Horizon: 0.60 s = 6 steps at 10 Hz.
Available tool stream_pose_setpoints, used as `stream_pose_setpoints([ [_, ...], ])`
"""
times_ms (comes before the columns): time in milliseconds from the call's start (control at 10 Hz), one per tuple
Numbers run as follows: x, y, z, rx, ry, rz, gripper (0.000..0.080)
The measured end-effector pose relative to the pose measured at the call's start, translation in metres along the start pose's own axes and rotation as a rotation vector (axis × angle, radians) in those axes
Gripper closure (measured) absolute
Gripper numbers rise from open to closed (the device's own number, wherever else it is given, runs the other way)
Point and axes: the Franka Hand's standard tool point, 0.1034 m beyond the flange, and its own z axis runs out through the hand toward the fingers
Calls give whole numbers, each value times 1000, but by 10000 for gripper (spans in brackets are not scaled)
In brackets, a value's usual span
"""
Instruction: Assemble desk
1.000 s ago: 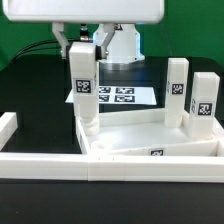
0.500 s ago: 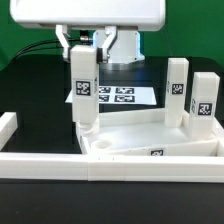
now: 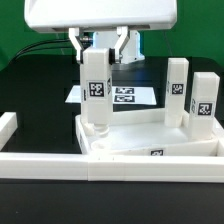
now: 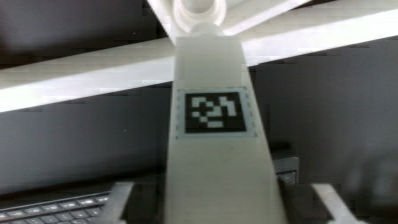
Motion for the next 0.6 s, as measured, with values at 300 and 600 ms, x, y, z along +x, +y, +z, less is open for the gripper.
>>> stream_pose_setpoints([
  [300, -8, -1, 10, -7, -13, -28, 511],
  [600, -15, 2, 17, -13, -28, -34, 511],
])
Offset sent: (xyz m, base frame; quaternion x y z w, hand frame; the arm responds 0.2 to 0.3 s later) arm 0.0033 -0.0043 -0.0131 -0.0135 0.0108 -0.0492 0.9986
